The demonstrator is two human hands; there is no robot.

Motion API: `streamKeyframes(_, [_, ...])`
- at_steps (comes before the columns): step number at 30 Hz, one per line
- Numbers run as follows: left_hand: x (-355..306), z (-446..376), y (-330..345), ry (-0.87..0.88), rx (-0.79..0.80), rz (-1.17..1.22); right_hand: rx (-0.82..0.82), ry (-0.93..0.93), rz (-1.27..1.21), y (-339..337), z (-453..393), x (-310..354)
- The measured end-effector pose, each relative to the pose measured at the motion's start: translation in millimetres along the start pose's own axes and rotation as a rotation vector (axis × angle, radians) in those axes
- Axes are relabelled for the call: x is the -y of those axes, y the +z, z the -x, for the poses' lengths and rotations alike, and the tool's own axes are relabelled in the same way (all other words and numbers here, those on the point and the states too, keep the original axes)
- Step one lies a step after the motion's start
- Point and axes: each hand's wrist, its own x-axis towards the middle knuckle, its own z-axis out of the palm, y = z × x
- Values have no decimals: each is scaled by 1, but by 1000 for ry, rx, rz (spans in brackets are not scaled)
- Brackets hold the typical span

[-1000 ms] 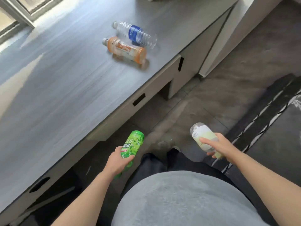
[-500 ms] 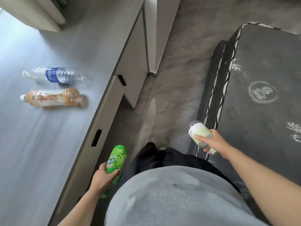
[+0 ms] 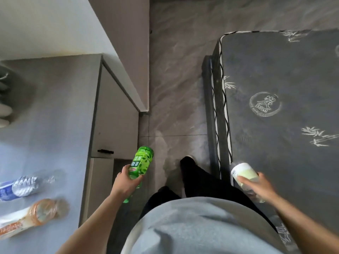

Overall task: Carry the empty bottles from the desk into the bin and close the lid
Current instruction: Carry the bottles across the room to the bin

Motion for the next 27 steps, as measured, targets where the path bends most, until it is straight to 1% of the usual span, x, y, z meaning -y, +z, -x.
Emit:
streamKeyframes(4, [-37, -20, -7, -46, -2, 26, 11, -40, -35, -23, -28, 56])
streamKeyframes(10, [-61, -50, -26, -171, -29, 105, 30, -133, -66, -45, -67, 156])
streamKeyframes(15, [-92, -95, -51, -250, -44, 135, 65, -116, -29, -52, -106, 216])
streamKeyframes(18, [-125, -129, -74, -233, -25, 96, 81, -75, -57, -54, -125, 243])
streamKeyframes(21, [-166, -163, -98, -188, -4, 56, 39, -20, -91, -59, -138, 260])
streamKeyframes(23, [-203, -189, -114, -134, 21, 11, 13, 45, -148, -65, -146, 269])
streamKeyframes(27, [-288, -238, -141, -14, 41, -40, -16, 113, -165, -84, -164, 286])
